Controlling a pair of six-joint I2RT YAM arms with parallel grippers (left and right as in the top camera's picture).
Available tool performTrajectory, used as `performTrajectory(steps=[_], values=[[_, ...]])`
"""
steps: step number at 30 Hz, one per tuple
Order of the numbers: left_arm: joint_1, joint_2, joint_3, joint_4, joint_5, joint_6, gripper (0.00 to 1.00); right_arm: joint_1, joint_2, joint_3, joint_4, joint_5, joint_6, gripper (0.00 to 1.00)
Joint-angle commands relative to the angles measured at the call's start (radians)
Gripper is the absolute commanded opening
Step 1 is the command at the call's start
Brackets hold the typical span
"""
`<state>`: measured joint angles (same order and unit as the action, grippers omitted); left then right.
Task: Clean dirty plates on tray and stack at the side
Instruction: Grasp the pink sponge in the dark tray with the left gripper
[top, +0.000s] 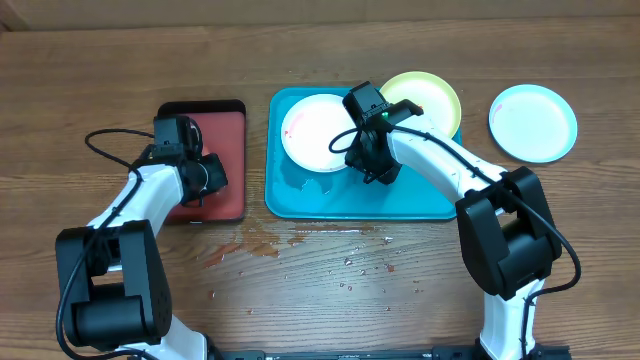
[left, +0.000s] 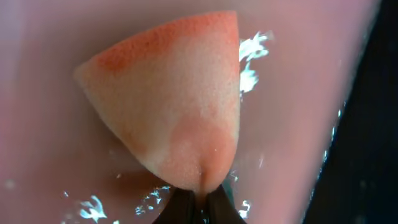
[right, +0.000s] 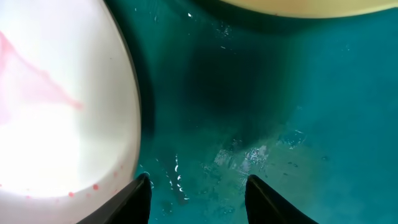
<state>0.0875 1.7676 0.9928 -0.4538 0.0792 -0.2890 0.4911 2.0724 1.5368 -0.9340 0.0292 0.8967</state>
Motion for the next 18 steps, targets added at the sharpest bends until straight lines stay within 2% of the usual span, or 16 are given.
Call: performTrajectory(steps=[1, 11, 18], values=[[0.004, 0.006, 0.063, -0.056, 0.013, -0.003, 0.04, -0.005, 0.008, 0.021, 0.000, -0.001, -0.012, 0.50], [0.003, -0.041, 0.269, -0.272, -0.011, 0.006, 0.04, -0.005, 0.008, 0.021, 0.025, 0.002, -0.011, 0.50], [-0.029, -0.114, 0.280, -0.299, -0.011, 0.027, 0.04, -0.005, 0.008, 0.021, 0.081, -0.037, -0.011, 0.51]])
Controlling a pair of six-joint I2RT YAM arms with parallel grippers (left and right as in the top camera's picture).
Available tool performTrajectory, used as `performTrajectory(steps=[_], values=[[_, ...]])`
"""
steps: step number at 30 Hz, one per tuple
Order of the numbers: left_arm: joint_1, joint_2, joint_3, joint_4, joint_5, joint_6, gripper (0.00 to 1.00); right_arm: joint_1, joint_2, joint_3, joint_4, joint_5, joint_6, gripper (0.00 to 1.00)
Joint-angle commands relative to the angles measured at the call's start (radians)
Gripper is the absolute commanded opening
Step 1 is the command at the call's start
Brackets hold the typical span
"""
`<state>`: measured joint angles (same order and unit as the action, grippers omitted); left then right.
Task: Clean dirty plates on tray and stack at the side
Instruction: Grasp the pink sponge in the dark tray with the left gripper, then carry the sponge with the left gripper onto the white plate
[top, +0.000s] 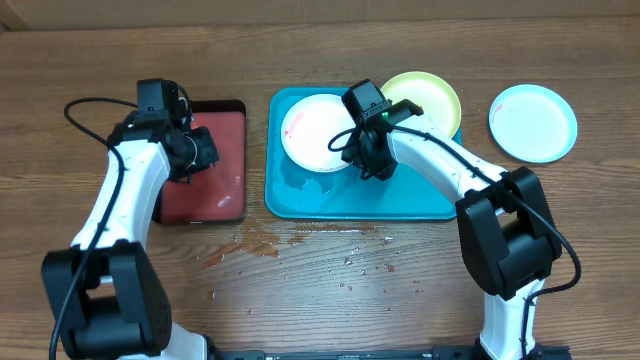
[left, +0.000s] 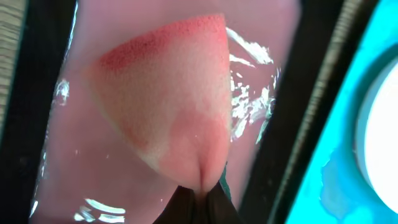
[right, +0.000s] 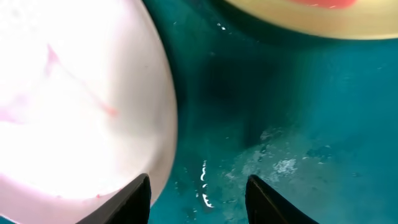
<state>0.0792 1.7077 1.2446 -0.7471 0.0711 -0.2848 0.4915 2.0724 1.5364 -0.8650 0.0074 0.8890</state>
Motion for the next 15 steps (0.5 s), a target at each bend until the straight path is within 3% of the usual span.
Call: performTrajectory(steps=[1, 4, 7, 10, 15], values=[[-0.027, -0.063, 0.028, -0.008, -0.003, 0.024, 0.04, -0.005, 0.008, 0.021, 0.021, -0.010, -0.003, 0.50], [-0.056, -0.086, 0.028, -0.013, -0.003, 0.023, 0.04, -0.005, 0.008, 0.021, 0.065, 0.001, -0.003, 0.49], [-0.099, -0.094, 0.028, -0.011, -0.003, 0.023, 0.04, -0.005, 0.012, 0.021, 0.110, 0.010, -0.003, 0.36], [-0.143, -0.094, 0.028, -0.010, -0.004, 0.017, 0.04, -0.005, 0.020, 0.021, 0.133, 0.016, 0.001, 0.31], [-0.206, -0.094, 0.028, 0.018, -0.004, -0.027, 0.04, -0.005, 0.046, 0.021, 0.138, 0.024, 0.000, 0.29]])
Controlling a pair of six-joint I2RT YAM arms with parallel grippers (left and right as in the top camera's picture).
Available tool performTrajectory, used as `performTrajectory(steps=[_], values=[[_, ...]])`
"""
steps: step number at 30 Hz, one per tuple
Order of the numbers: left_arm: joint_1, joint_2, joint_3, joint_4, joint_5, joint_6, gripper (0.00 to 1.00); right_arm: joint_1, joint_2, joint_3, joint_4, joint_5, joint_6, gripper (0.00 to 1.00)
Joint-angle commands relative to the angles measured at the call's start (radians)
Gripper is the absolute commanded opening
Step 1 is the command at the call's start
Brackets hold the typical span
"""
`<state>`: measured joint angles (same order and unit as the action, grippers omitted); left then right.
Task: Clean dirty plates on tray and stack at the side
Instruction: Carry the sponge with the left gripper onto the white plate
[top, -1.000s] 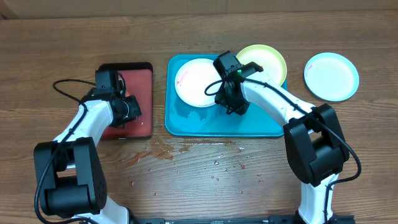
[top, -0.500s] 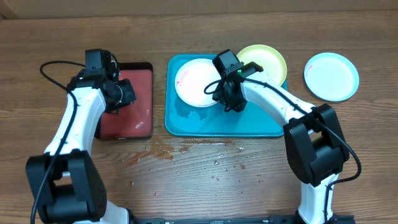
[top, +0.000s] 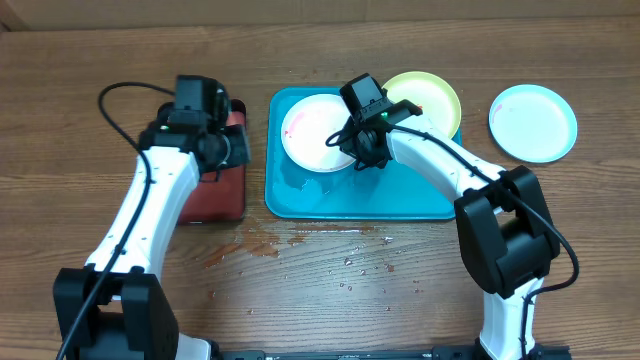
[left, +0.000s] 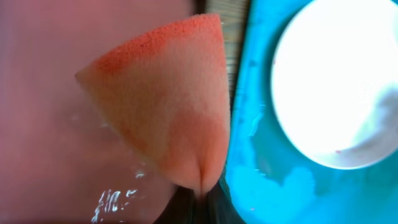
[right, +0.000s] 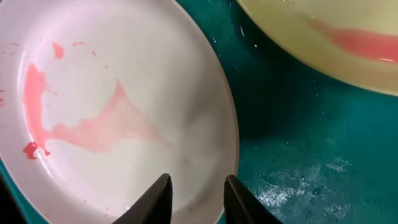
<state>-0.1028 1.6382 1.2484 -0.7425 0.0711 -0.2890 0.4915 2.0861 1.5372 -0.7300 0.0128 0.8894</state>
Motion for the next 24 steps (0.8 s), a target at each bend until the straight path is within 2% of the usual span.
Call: performTrajectory(steps=[1, 13, 16, 21, 24], values=[[-0.032, -0.024, 0.024, 0.019, -0.003, -0.031, 0.04, -0.005, 0.037, 0.020, 0.001, 0.019, 0.000, 0.29], [-0.067, -0.024, 0.024, 0.038, -0.014, -0.033, 0.04, -0.005, 0.074, 0.024, -0.014, -0.006, 0.000, 0.31], [-0.066, -0.024, 0.024, 0.034, -0.074, -0.033, 0.04, -0.005, 0.074, 0.058, -0.064, -0.018, 0.000, 0.36], [-0.045, -0.024, 0.024, 0.017, -0.238, -0.053, 0.04, -0.016, 0.061, 0.163, -0.208, -0.014, -0.013, 0.40], [-0.004, -0.024, 0.024, 0.006, -0.269, -0.044, 0.04, -0.027, 0.042, 0.209, -0.276, -0.015, -0.057, 0.42]])
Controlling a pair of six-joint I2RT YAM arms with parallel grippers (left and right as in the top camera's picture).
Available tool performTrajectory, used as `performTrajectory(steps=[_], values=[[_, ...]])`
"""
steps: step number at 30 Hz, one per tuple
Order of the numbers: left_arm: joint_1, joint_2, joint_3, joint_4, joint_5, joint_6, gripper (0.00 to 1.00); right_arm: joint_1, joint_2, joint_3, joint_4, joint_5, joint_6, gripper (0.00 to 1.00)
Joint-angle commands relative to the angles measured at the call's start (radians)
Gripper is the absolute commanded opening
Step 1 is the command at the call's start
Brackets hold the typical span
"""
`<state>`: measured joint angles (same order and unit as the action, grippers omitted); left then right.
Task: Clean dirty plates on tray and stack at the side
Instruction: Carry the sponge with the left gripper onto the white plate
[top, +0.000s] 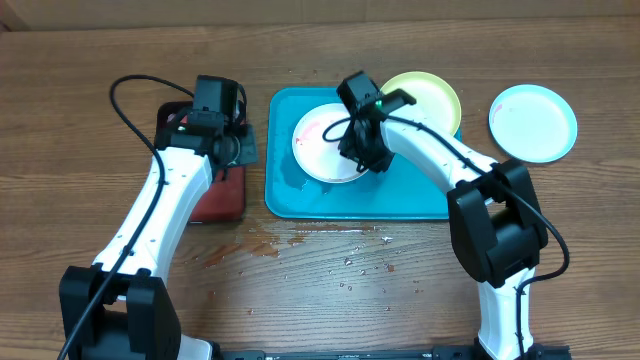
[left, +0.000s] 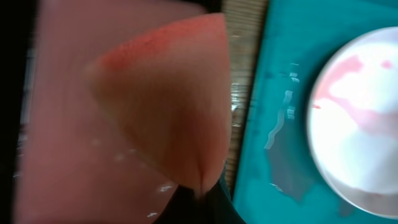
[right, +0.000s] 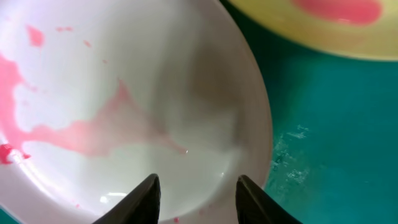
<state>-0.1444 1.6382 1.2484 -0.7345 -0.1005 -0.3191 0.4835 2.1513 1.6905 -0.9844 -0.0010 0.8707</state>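
Note:
My left gripper (left: 199, 198) is shut on a wet pink-orange sponge (left: 168, 99), held over the right edge of the red tray (left: 56, 137), close to the teal tray (left: 273, 130). In the teal tray (top: 300, 200) lies a white plate (top: 322, 150) smeared with pink stains (right: 81, 134). My right gripper (right: 199, 199) stands open over the right part of that plate, both fingers above its inside; whether they touch it does not show. A yellow plate (right: 323, 25) with a pink smear lies behind, overlapping the tray's far right corner (top: 428, 98).
A light blue plate (top: 533, 122) sits alone on the wooden table at the far right. Pink splashes and drops (top: 262, 245) mark the wood in front of both trays. Water pools on the teal tray's floor (right: 292, 149).
The left gripper, still holding the sponge, has shifted right, nearer the teal tray. The right gripper's jaws have spread wider and sit further over the white plate, which lies slightly right and nearer.
At first the left gripper held the sponge low in the red tray while the right stood open on the teal tray by the white plate's rim. The sponge then stood higher and further right each time; the right gripper went from the rim to over the plate.

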Motion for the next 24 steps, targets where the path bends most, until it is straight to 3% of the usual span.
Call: performTrajectory(steps=[1, 9, 24], values=[[0.056, -0.024, 0.024, -0.003, -0.097, -0.008, 0.05, -0.021, -0.029, 0.067, -0.043, 0.000, -0.043, 0.44], [0.124, -0.024, 0.024, -0.002, 0.001, 0.102, 0.04, -0.071, -0.040, 0.058, -0.144, 0.006, -0.050, 0.54], [0.124, -0.024, 0.024, -0.003, 0.024, 0.133, 0.04, -0.080, 0.012, -0.016, 0.007, -0.076, -0.037, 0.52]])
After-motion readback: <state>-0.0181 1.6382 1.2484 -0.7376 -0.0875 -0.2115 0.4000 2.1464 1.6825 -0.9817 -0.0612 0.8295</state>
